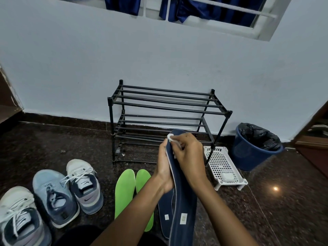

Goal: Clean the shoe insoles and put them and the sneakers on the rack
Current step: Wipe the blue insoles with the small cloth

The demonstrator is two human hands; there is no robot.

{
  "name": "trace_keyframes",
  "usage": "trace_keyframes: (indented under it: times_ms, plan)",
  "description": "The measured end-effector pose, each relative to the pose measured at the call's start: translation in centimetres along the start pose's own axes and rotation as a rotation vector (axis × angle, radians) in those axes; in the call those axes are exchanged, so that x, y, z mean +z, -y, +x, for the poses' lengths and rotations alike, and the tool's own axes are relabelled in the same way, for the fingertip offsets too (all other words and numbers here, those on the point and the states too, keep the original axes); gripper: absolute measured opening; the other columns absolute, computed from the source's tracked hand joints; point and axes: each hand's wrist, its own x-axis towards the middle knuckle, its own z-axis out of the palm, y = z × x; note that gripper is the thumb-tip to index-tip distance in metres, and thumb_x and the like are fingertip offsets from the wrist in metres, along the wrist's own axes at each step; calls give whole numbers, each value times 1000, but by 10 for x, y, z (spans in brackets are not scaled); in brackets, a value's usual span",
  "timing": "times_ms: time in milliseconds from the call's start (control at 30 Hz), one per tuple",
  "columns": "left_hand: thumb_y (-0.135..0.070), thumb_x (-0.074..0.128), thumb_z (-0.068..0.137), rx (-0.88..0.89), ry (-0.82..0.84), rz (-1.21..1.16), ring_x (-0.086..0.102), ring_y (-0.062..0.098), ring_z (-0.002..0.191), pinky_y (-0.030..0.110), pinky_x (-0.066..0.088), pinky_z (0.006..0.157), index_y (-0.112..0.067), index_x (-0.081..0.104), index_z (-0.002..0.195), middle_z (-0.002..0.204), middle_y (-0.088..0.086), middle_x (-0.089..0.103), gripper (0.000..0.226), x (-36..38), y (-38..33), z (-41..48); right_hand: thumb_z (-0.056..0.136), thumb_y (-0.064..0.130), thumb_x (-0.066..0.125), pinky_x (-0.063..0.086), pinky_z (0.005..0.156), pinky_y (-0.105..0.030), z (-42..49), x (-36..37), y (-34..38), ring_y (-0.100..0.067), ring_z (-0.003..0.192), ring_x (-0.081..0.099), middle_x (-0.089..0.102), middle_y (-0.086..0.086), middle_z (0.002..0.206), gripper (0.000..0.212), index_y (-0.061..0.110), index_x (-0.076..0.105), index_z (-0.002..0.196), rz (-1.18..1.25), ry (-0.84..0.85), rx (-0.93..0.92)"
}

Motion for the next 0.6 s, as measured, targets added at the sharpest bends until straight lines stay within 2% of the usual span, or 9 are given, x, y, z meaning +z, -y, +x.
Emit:
trace_keyframes:
  times_ms: [67, 167, 233, 300, 333, 367, 467, 533, 600]
  plan:
    - [-57, 69, 64, -14, -7, -11, 40, 27, 119, 37, 28, 109, -11, 51, 125, 121, 11, 42, 79, -4, 0, 4, 83, 6, 63, 41, 66, -7, -7, 1, 0, -5, 73, 57, 60, 4, 82, 15, 11, 71, 94, 19, 41, 6]
    - [-56, 82, 47, 0, -9, -26, 34, 24, 112, 38, 24, 108, -12, 46, 122, 119, 7, 36, 94, -3, 0, 6, 82, 3, 62, 38, 67, -3, -12, -2, 0, 0, 71, 53, 57, 2, 82, 15, 8, 71, 93, 13, 72, -12]
    - [-60, 70, 64, -22, -19, 52, 48, 20, 110, 34, 31, 110, -2, 50, 128, 116, 9, 48, 89, -3, 1, 4, 84, 0, 58, 38, 70, -7, -9, -2, -1, -6, 75, 53, 54, -1, 86, 16, 6, 70, 94, 17, 71, -8]
    - [-54, 44, 90, 31, -29, 122, 63, 7, 89, 19, 48, 93, -7, 59, 113, 101, 1, 63, 54, -3, 0, 5, 86, 1, 54, 43, 75, -18, -5, 3, 1, -14, 82, 54, 52, -1, 91, 17, 7, 68, 94, -9, 34, 3]
    - [-49, 37, 95, 30, -47, 122, 62, 6, 90, 18, 46, 94, -9, 58, 110, 102, 0, 61, 48, -2, -1, 3, 87, 1, 52, 45, 77, -20, -4, 5, 3, -14, 85, 54, 51, 0, 93, 19, 8, 67, 95, -6, 10, 14]
    - [-48, 39, 94, 0, -54, 102, 56, 12, 101, 25, 37, 106, -8, 56, 118, 112, 5, 54, 49, 1, -2, 1, 88, 0, 50, 45, 78, -17, -2, 7, 4, -13, 86, 53, 49, -1, 94, 19, 7, 66, 96, 18, -3, 31]
    - [-53, 56, 81, -1, -70, 40, 40, 25, 118, 43, 16, 117, -4, 41, 140, 125, 12, 41, 78, 5, -1, -2, 89, -1, 48, 41, 80, -15, -2, 5, 7, -16, 88, 51, 49, -7, 98, 20, 3, 65, 100, -18, 47, 19]
    - [-56, 73, 61, -3, -43, 28, 38, 26, 118, 43, 19, 115, -3, 39, 141, 124, 12, 40, 102, 6, -1, -3, 87, -2, 51, 40, 77, -14, -4, -1, 5, -13, 82, 52, 52, -7, 93, 21, 2, 67, 100, -45, 93, -18]
    - [-60, 78, 49, 28, -55, 66, 38, 28, 114, 43, 26, 108, -3, 46, 136, 123, 9, 40, 108, 4, -2, -1, 87, -3, 52, 37, 74, -8, -9, -6, 6, -8, 77, 50, 52, -4, 90, 22, 2, 67, 102, -33, 146, -15]
